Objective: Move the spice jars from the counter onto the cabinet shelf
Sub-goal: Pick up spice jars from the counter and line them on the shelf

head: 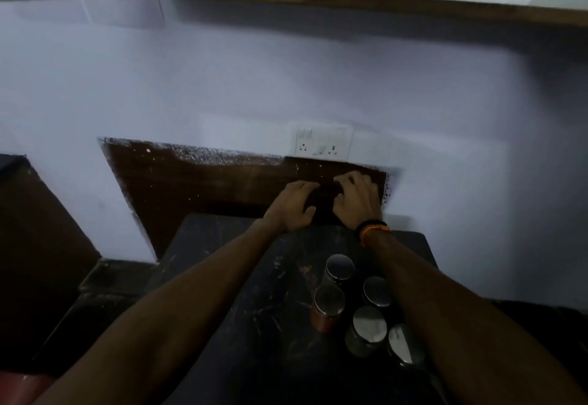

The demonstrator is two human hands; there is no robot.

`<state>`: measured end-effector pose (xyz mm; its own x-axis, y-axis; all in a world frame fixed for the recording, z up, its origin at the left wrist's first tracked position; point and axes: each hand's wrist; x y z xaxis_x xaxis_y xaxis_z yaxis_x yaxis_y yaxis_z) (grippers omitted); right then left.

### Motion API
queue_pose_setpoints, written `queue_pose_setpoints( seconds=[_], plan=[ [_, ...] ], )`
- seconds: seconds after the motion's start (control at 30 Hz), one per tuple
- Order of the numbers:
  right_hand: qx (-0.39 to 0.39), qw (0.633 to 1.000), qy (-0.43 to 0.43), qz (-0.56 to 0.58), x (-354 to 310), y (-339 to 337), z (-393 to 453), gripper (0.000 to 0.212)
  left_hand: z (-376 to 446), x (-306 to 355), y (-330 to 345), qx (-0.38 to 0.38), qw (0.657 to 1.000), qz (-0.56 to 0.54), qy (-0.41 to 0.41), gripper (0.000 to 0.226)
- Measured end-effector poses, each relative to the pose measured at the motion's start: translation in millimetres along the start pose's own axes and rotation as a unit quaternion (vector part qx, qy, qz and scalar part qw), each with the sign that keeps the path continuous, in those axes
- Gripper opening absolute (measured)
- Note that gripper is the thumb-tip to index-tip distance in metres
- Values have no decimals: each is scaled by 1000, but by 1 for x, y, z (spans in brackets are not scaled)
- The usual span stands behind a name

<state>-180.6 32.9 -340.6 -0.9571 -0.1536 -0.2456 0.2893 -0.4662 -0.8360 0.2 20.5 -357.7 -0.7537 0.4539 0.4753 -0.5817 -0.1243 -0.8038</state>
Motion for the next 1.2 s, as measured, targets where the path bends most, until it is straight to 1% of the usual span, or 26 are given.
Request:
queue_pose_setpoints(
  seconds=[0.13, 0.27, 0.4, 0.47, 0.5, 0.63, 0.73, 0.87, 0.93, 1.07, 1.2],
  plan=[
    [-69, 997, 40, 6, 14, 21, -43, 43, -31, -4, 36, -73, 997, -21, -15, 55],
    [-135, 989, 55, -2, 23, 39, -89, 40, -62, -7, 64, -135, 989, -43, -44, 51],
    [-179, 980, 87, 30, 25, 54, -127, 32, -90, -12, 83, -169, 980, -65, -80, 42],
    [-198, 972, 117, 55, 25, 62, -143, 37, -101, -15, 90, -180, 976, -73, -97, 39],
    [-205, 969, 123, 57, 24, 65, -150, 38, -106, -15, 93, -186, 974, -77, -104, 40],
    [-239, 962, 124, 57, 23, 77, -171, 31, -124, -17, 102, -204, 968, -83, -117, 46],
    [-236, 959, 140, 69, 20, 82, -183, 40, -129, -17, 106, -230, 962, -78, -126, 40],
    [-255, 955, 146, 49, 17, 91, -189, 72, -133, -17, 109, -246, 956, -78, -137, 38],
    [-257, 954, 149, 34, 16, 95, -189, 84, -133, -17, 110, -240, 958, -83, -133, 40],
    [-265, 952, 153, 19, 14, 103, -190, 98, -134, -17, 110, -220, 961, -96, -139, 43],
    [-266, 948, 175, 27, 13, 110, -191, 103, -135, -19, 108, -217, 956, -113, -162, 45]
  ],
)
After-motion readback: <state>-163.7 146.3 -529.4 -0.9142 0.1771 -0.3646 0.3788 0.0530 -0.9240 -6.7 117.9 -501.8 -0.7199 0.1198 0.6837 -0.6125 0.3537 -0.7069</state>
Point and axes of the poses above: each hand's wrist, its own z-axis towards the middle knuckle, its own y-axis out of the palm, x = y × z, and after that the axes turned 9 degrees about x, right-handed
